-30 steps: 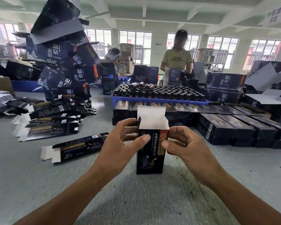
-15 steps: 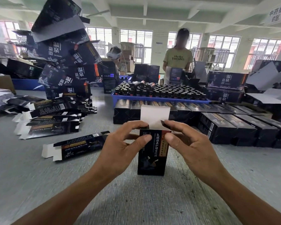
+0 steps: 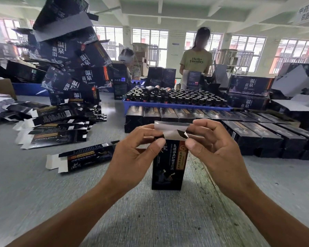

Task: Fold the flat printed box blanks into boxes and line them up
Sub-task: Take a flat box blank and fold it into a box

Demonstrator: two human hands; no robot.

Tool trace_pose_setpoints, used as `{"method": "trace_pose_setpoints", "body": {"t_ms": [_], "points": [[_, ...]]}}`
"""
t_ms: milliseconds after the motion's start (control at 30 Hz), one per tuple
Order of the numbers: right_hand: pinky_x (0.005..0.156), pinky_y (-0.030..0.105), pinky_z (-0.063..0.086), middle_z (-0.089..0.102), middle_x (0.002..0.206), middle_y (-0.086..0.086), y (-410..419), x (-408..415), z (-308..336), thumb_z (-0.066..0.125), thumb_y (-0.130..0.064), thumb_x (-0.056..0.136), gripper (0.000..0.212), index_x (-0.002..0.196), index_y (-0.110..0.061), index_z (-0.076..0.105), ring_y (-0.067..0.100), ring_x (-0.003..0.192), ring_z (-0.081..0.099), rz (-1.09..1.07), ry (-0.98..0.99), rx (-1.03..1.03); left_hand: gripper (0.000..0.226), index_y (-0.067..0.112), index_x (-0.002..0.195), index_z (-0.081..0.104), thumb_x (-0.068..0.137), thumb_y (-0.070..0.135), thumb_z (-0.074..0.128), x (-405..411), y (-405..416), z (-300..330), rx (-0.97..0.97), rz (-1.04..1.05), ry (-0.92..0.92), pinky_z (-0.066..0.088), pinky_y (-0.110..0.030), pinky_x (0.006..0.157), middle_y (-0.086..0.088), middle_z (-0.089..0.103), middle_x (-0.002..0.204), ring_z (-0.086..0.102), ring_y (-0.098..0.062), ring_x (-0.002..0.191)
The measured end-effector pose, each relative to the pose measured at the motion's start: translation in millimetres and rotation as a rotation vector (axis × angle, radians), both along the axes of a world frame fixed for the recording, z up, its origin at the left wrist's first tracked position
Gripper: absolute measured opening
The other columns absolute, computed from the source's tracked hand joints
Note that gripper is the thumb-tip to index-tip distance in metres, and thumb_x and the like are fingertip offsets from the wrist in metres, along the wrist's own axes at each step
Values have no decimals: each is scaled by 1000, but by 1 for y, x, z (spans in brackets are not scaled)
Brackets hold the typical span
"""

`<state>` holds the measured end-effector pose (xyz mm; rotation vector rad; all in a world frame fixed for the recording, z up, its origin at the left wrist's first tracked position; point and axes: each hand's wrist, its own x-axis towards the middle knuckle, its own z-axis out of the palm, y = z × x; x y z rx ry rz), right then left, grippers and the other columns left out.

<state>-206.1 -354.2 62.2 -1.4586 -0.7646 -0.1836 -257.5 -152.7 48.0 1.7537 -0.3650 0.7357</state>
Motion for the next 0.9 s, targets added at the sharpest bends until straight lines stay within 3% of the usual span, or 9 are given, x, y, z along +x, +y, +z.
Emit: {"method": "trace_pose_setpoints", "body": {"t_ms": [100,233,400,567,700,800,900], "points": [[83,12,53,70,118,-16,1,-5,3,69,-38,86,34,120,-38,66,4,111,67,-45,-30,1,17,37,105,70,89,34,65,-1,0,-1,-3,3,-3,56,-17,78,21,64,121,66,-9,111],[79,11,53,75,106,-13,5,-8,3,66,-34,88,22,107,-25,72,5,99,71,-72,-58,8,21,38,110,69,91,32,66,-2,-2,0,4,-1,-5,57,-22,79,15,68,121,66,-11,113],[78,13,54,75,108,-13,3,-4,2,69,-29,84,20,102,-22,74,6,99,72,-97,-40,7,30,32,121,68,93,39,66,-3,-2,0,-52,-18,35,56,-20,83,13,69,122,67,-9,112],[84,18,56,75,108,-12,2,-3,1,68,-33,84,21,104,-26,73,10,100,72,-106,-49,-11,21,33,109,62,90,42,65,-3,-3,0,-101,7,19,60,-32,87,14,69,124,69,-13,108],[92,23,56,73,113,-14,2,-2,-1,66,-30,88,21,107,-29,73,9,107,70,-117,-84,-56,38,41,130,56,93,40,61,-3,-1,2,4,28,1,56,-22,88,18,64,129,65,-8,114],[93,27,56,72,117,-15,1,0,-3,67,-17,93,17,103,-29,74,8,109,68,-120,-115,-80,31,37,123,67,93,38,58,-4,-1,1,71,40,-25,55,-17,83,19,64,127,62,-6,118],[92,36,57,70,119,-17,1,1,-5,66,-19,93,14,100,-28,74,9,112,66,-153,-139,-114,28,30,119,69,93,33,58,-4,0,2,100,58,-65,53,-14,79,14,65,126,61,-5,118]]}}
